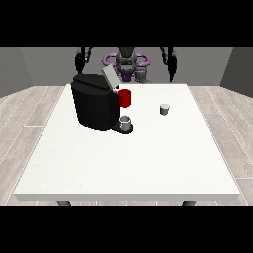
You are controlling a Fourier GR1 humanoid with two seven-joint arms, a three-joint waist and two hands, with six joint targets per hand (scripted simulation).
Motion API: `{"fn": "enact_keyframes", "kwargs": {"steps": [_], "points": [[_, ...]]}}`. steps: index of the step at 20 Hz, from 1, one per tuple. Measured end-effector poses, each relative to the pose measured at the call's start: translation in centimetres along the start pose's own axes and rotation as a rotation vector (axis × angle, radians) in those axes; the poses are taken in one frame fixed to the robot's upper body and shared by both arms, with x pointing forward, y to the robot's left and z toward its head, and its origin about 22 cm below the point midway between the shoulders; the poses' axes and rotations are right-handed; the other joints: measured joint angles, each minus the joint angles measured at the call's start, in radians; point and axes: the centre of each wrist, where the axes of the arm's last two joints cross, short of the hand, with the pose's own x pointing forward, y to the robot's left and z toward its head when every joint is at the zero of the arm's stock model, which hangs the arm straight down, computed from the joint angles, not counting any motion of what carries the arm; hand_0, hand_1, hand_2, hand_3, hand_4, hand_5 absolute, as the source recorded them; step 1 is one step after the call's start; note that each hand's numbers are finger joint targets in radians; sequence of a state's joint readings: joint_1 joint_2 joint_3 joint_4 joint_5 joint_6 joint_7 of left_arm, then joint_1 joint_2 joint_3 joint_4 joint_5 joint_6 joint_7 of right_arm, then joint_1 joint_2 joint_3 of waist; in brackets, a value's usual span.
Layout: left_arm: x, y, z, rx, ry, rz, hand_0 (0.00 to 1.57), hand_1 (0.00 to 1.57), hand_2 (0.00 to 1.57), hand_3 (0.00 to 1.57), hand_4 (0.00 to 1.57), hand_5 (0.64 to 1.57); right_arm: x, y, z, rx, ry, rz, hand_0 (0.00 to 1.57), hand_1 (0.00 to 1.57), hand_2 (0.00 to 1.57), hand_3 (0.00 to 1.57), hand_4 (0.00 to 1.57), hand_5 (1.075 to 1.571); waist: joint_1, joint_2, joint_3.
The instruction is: Insert the coffee pod into the coffee machine and close the lid
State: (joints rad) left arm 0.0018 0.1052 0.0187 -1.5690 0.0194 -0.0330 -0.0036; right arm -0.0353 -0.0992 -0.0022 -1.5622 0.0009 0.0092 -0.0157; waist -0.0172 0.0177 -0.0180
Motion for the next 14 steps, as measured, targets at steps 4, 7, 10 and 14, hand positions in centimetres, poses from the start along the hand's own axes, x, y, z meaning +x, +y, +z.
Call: {"fn": "enact_keyframes", "kwargs": {"steps": [4,7,10,14], "points": [[-0.1,1.2,-0.3,-0.043,-0.031,-0.071,0.00,0.00,0.00,0.00,0.00,1.571,-0.5,0.0,0.3,0.001,0.021,-0.006,0.00,0.00,0.00,0.00,0.00,1.571,-0.003,-0.006,0.0112],[0.7,2.5,-0.6,-0.103,-0.080,-0.173,0.00,0.00,0.00,0.00,0.00,1.571,-1.0,-0.1,0.3,-0.041,0.016,0.006,0.00,0.00,0.00,0.00,0.00,1.571,-0.005,0.002,0.0149],[1.2,3.3,-0.9,-0.149,-0.115,-0.273,0.00,0.00,0.00,0.00,0.00,1.571,-1.2,0.3,0.4,-0.102,0.012,0.062,0.00,0.00,0.00,0.00,0.00,1.571,-0.016,-0.001,0.0163],[1.7,5.0,-1.9,-0.184,-0.119,-0.384,0.00,0.00,0.00,0.00,0.00,1.571,-1.0,0.9,-0.1,-0.142,-0.008,0.106,0.00,0.00,0.00,0.00,0.00,1.571,-0.029,0.023,0.0174]]}}
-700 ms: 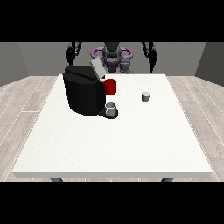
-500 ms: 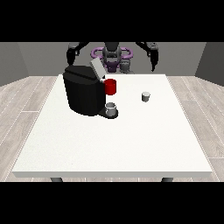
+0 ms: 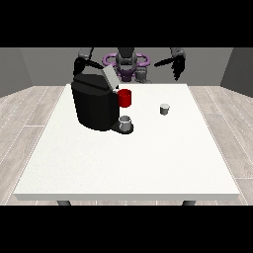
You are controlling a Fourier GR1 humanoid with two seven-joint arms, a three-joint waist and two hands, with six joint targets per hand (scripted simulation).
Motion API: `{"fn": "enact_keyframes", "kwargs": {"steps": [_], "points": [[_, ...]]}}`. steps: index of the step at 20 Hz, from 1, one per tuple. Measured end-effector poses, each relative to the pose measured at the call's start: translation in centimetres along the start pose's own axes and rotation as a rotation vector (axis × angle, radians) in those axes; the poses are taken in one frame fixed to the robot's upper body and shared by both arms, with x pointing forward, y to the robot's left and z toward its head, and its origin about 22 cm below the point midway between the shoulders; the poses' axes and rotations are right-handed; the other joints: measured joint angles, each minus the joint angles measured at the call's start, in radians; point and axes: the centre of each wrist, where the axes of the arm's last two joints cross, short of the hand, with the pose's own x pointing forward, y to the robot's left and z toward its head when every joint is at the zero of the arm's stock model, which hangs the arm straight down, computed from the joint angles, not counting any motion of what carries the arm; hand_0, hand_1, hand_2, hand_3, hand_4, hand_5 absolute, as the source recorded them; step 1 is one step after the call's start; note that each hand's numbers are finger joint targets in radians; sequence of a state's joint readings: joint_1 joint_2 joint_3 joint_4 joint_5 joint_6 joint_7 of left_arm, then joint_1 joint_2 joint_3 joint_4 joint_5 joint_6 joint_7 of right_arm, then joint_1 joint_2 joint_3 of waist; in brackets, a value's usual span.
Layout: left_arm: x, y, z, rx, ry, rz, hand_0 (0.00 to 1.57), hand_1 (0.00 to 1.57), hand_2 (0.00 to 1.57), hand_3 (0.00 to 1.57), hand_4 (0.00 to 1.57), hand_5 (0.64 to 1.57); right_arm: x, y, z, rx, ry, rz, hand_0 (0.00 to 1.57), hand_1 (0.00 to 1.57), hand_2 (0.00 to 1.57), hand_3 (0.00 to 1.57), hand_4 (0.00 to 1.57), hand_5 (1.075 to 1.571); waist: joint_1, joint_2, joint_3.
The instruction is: Insert the coffee pod into the coffee machine and close the lid
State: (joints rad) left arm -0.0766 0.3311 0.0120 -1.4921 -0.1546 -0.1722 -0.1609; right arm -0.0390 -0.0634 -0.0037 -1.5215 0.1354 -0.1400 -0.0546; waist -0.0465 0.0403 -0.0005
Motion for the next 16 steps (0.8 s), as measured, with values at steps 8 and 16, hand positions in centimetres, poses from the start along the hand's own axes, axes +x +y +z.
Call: {"fn": "enact_keyframes", "kwargs": {"steps": [8,16], "points": [[0.6,5.3,-3.7,-0.002,0.083,-0.158,0.00,0.00,0.00,0.00,0.00,1.571,2.4,1.9,-1.4,0.052,-0.065,0.010,0.00,0.00,0.00,0.00,0.00,1.571,-0.083,0.084,0.0002],[0.5,8.9,-6.3,-0.015,0.160,-0.293,0.00,0.00,0.00,0.00,0.00,1.571,4.4,4.2,-2.3,0.094,-0.101,0.005,0.00,0.00,0.00,0.00,0.00,1.571,-0.138,0.185,0.0000]]}}
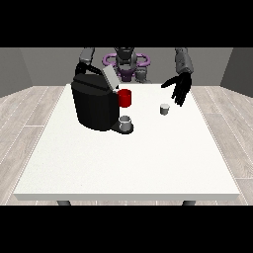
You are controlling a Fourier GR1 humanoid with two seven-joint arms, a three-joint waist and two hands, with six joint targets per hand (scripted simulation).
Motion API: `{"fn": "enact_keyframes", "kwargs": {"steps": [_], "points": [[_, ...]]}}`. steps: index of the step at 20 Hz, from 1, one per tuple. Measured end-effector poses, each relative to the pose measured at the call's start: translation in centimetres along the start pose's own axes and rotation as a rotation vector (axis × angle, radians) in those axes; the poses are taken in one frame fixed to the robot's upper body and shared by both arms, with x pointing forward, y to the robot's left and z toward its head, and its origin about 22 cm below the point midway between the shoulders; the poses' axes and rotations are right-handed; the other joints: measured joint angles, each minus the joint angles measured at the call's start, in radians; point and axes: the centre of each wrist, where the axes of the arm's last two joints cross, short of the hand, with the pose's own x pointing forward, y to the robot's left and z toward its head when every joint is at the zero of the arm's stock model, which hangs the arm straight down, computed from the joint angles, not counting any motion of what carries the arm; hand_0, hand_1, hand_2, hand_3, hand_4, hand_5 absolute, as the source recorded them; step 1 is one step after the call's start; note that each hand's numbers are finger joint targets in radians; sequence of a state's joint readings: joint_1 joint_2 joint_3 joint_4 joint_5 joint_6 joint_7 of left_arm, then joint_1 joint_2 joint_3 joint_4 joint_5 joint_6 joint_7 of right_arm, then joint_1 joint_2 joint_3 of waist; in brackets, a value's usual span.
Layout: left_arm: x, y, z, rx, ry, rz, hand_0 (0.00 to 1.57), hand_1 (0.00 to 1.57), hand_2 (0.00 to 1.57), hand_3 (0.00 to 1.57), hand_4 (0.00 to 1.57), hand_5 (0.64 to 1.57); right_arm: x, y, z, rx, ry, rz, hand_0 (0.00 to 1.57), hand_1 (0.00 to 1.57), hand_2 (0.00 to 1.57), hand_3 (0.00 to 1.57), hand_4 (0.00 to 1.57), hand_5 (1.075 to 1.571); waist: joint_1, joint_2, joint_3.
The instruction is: Insert the coffee pod into the coffee machine and close the lid
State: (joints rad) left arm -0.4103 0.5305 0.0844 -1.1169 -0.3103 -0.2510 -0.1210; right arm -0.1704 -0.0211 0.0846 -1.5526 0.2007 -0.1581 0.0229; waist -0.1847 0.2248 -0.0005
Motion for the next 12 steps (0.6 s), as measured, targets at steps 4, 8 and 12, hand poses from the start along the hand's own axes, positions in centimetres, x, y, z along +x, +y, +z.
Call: {"fn": "enact_keyframes", "kwargs": {"steps": [4,8,12], "points": [[0.0,-0.2,-1.2,-0.026,0.023,-0.051,0.00,0.00,0.00,0.00,0.00,1.571,0.3,0.6,-0.8,0.010,0.008,-0.029,0.00,0.00,0.00,0.00,0.00,1.571,0.003,0.029,0.0002],[-0.3,-1.6,-2.1,-0.025,0.032,-0.102,0.26,0.26,0.59,0.25,0.00,1.571,-0.1,0.8,-1.2,0.011,0.016,-0.022,0.00,0.00,0.00,0.00,0.00,1.571,0.012,0.047,0.0003],[0.2,-2.5,-3.2,-0.009,0.012,-0.157,0.94,0.94,0.95,0.69,0.08,1.571,-0.8,0.7,-1.8,0.006,0.032,-0.020,0.00,0.00,0.00,0.00,0.00,1.571,0.029,0.044,0.0003]]}}
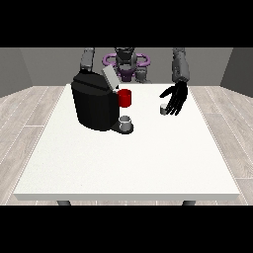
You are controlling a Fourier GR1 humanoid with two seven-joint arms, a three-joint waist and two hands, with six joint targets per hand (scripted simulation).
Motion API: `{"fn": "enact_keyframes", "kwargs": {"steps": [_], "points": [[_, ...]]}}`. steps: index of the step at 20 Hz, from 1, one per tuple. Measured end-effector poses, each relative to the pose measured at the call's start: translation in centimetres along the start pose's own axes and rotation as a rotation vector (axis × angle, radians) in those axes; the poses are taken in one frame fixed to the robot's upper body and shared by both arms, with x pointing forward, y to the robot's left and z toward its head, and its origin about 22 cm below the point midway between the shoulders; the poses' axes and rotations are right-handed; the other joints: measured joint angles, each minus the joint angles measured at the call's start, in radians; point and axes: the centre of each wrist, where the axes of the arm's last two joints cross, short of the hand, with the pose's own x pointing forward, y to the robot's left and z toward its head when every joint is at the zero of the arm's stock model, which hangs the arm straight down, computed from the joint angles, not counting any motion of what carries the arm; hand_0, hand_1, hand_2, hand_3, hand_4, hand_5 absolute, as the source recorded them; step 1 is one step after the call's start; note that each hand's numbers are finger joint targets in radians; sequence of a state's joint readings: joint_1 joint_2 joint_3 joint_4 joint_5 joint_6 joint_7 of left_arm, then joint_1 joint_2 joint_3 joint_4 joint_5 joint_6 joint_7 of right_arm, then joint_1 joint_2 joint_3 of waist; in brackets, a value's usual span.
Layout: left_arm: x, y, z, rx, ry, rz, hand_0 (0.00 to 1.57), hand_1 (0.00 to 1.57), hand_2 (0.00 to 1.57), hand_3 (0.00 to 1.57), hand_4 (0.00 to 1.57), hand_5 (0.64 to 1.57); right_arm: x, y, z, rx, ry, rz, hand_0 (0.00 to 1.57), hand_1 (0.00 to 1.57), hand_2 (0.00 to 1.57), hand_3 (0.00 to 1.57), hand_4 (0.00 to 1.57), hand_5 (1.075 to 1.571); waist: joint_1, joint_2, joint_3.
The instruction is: Insert the coffee pod into the coffee machine and close the lid
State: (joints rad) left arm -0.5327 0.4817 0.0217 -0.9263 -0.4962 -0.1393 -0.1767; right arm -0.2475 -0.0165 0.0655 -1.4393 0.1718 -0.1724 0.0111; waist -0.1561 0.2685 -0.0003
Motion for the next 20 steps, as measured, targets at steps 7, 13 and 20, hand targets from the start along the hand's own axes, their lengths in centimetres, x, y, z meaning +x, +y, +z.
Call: {"fn": "enact_keyframes", "kwargs": {"steps": [7,13,20], "points": [[0.3,-1.4,-1.1,0.031,-0.035,-0.152,0.92,0.92,1.02,0.84,0.41,1.571,0.0,0.6,-0.5,0.019,0.007,0.011,0.00,0.00,0.00,0.00,0.00,1.571,-0.011,0.012,0.0002],[-0.8,-2.1,-1.1,-0.029,-0.003,-0.290,0.88,0.88,1.00,0.82,0.28,1.571,-0.3,0.6,-0.6,0.035,0.013,0.004,0.00,0.00,0.00,0.00,0.00,1.571,-0.021,0.013,0.0006],[-1.4,-2.0,-1.6,-0.124,0.042,-0.367,0.87,0.87,1.02,0.92,0.41,1.571,-1.6,0.4,0.1,0.036,0.052,-0.008,0.00,0.00,0.00,0.00,0.00,1.571,-0.031,-0.015,0.0014]]}}
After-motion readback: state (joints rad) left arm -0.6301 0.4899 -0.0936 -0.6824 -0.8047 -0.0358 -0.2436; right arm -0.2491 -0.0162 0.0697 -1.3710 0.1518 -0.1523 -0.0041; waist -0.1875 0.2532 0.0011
